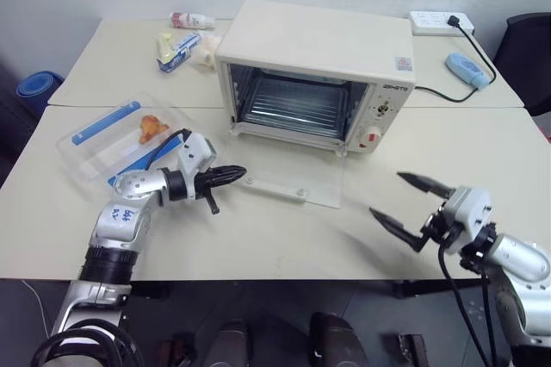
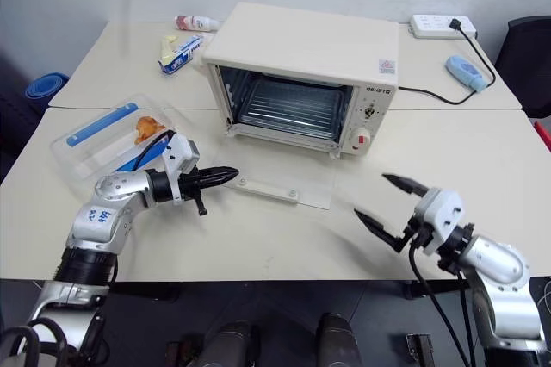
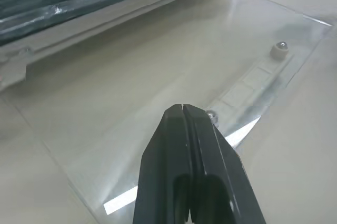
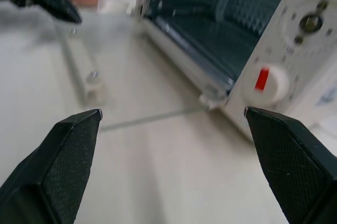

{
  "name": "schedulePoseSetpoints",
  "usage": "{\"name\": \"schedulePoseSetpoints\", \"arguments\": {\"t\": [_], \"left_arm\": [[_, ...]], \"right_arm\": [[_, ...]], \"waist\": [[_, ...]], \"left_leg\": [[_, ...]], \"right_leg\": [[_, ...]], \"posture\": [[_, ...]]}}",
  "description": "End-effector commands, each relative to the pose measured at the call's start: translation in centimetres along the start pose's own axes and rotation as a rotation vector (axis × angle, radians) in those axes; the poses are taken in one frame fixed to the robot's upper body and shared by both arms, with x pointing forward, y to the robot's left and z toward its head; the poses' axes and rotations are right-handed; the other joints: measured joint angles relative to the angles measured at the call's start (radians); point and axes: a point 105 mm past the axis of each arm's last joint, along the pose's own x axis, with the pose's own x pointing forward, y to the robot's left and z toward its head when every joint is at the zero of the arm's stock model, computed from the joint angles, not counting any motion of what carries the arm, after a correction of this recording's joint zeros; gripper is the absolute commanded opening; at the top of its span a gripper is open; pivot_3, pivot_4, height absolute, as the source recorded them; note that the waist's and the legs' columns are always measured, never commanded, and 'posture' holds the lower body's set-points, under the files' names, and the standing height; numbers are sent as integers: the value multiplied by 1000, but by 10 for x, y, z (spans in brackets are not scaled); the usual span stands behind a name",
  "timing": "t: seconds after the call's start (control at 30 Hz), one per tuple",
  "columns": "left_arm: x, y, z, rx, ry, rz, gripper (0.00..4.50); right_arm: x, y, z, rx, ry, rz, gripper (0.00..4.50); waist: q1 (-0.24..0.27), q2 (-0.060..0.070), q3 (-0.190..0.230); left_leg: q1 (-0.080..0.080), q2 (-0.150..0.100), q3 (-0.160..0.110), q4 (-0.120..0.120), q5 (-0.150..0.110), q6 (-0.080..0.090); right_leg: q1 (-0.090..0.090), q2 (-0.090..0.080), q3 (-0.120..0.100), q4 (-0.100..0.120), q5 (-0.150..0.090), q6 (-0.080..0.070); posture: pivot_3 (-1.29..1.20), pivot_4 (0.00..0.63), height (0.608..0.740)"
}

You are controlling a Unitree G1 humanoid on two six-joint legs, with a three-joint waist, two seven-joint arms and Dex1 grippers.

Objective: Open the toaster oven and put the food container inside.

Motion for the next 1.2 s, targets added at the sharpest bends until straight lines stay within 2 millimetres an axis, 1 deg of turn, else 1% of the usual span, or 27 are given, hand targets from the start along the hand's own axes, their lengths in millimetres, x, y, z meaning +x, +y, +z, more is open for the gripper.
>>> {"name": "schedulePoseSetpoints", "arguments": {"t": [0.03, 0.1, 0.13, 0.2, 0.23, 0.27, 0.3, 0.33, 0.37, 0.4, 0.43, 0.47, 0.5, 0.57, 0.6, 0.63, 0.67, 0.7, 0.77, 0.83, 0.93, 0.97, 1.0, 1.13, 1.2], "left_arm": [[-16, -3, 7, 18, -32, 80, 626], [-29, -6, 9, -50, -89, 145, 1197], [-37, -6, 14, -75, -136, 181, 1481], [-61, -4, 20, -126, -207, 275, 2044], [-78, -4, 20, -168, -250, 331, 2368], [-93, -2, 19, -201, -277, 393, 2639], [-102, -2, 18, -222, -292, 433, 2921], [-117, -1, 13, -249, -298, 496, 3231], [-127, -1, 9, -264, -298, 535, 3551], [-157, -6, -7, -308, -283, 657, 3854], [-179, -11, -17, -335, -266, 746, 4150], [-204, -13, -27, -349, -239, 873, 4455], [-224, -16, -33, -367, -233, 963, 4485], [-254, -16, -37, -355, -205, 1117, 4485], [-265, -14, -37, -371, -216, 1158, 4485], [-272, -12, -37, -383, -225, 1183, 4485], [-277, -7, -34, -399, -242, 1208, 4485], [-276, 0, -29, -417, -266, 1205, 4485], [-267, 14, -18, -441, -264, 1167, 4485], [-258, 26, -12, -507, -266, 1135, 4485], [-251, 53, -5, -598, -216, 1150, 4485], [-249, 63, -9, -645, -155, 1175, 4485], [-244, 72, -9, -682, -139, 1174, 4485], [-229, 93, -14, -775, -47, 1161, 4485], [-215, 105, -19, -813, -18, 1147, 4485]], "right_arm": [[17, -6, 21, -30, -107, 3, 4500], [32, -2, 30, -8, -155, 54, 4500], [38, 1, 34, 9, -178, 77, 4500], [47, 8, 43, 23, -222, 131, 4500], [51, 12, 47, 32, -245, 162, 4500], [54, 15, 50, 38, -263, 186, 4500], [56, 17, 52, 43, -273, 199, 4500], [58, 19, 54, 53, -283, 219, 4500], [60, 21, 55, 59, -288, 231, 4500], [64, 27, 56, 68, -303, 267, 4500], [68, 31, 58, 73, -314, 293, 4500], [70, 34, 58, 71, -323, 314, 4500], [72, 36, 58, 77, -328, 327, 4500], [74, 37, 56, 80, -326, 337, 4500], [74, 37, 54, 81, -322, 340, 4500], [73, 37, 53, 80, -320, 342, 4500], [73, 37, 51, 79, -314, 346, 4500], [72, 37, 50, 76, -308, 348, 4500], [72, 36, 48, 74, -299, 352, 4500], [71, 35, 47, 70, -294, 353, 4500], [69, 34, 46, 60, -283, 350, 4500], [68, 34, 46, 57, -280, 348, 4500], [67, 35, 46, 55, -279, 347, 4500], [64, 37, 47, 47, -277, 343, 4500], [61, 38, 46, 42, -271, 336, 4500]], "waist": [[0, 0, 0], [0, 0, 0], [0, 0, 0], [-1, 0, 0], [1, 0, 0], [-1, 0, 0], [-1, 0, 0], [0, 0, 0], [0, 0, 0], [0, 0, 0], [-3, 0, 0], [-6, 0, 0], [-8, 0, 0], [1, -1, 0], [9, -1, 0], [22, -1, 0], [30, -2, -1], [34, -2, -1], [40, -4, -2], [33, -4, -2], [21, -4, -2], [18, -4, -2], [15, -4, -2], [-3, -4, -2], [-5, -4, -2]], "left_leg": [[0, 0, 0, 0, 0, 0], [0, 0, 0, 0, 0, 0], [0, 0, -1, 0, 0, 0], [-1, 1, -1, 1, 0, 0], [-1, 1, -2, 1, 0, 0], [-1, 1, -2, 1, 0, -1], [-1, 1, -2, 1, 0, -1], [-1, 1, -2, 1, -1, 0], [-1, 1, -3, 1, -1, -1], [-1, 1, -3, 1, -1, -1], [-1, 1, -3, 2, -1, 0], [0, 1, -3, 1, -2, 0], [1, 2, -3, 1, -4, 0], [0, 2, -2, 2, -4, 0], [-1, 2, -2, 3, -4, 0], [-1, 1, -3, 4, -4, 1], [0, 1, -3, 4, -4, 1], [0, 0, -3, 5, -4, 2], [0, -1, -4, 5, -4, 2], [0, -1, -5, 5, -4, 2], [0, -1, -6, 4, -4, 2], [0, 0, -6, 3, -4, 1], [0, 0, -6, 3, -4, 1], [1, -1, -2, 2, -4, 1], [1, 0, -1, 1, -4, 0]], "right_leg": [[0, 0, 0, 0, 0, 0], [0, 0, 0, 0, 0, 0], [0, 0, 0, 0, 0, 0], [0, 0, 0, 0, 0, 0], [0, 0, -1, 0, 0, 0], [0, 0, -1, 0, 0, 0], [0, 0, 0, -1, 0, 0], [0, 0, 0, 0, 0, 0], [0, 0, -1, 0, 0, 0], [1, 0, 0, 0, 0, 0], [1, 0, 0, 0, 0, 0], [1, 0, 0, -1, 0, 0], [1, 0, 2, -2, 0, 0], [1, 1, 1, -2, 0, -1], [1, 1, 0, -2, 0, -1], [2, 0, 0, -2, 0, -1], [2, 0, 0, -1, 0, -1], [3, 0, 0, -2, 0, -1], [3, -1, 1, -1, 0, -1], [3, -1, 1, -1, 0, -1], [1, 0, 2, 1, 0, -1], [0, 0, 2, 1, 0, -1], [0, 0, 2, 2, 0, -2], [0, 1, 2, 3, 0, -2], [-1, 1, 1, 3, 0, -2]], "posture": [[0, 150, 740], [0, 150, 740], [0, 150, 740], [0, 150, 740], [0, 150, 740], [0, 150, 740], [0, 150, 740], [0, 150, 740], [0, 150, 740], [0, 150, 740], [0, 150, 740], [0, 150, 740], [0, 150, 740], [0, 150, 740], [0, 150, 740], [0, 150, 740], [0, 150, 740], [0, 150, 740], [0, 150, 740], [0, 150, 740], [0, 150, 740], [0, 150, 740], [0, 150, 740], [0, 150, 740], [0, 150, 740]]}}
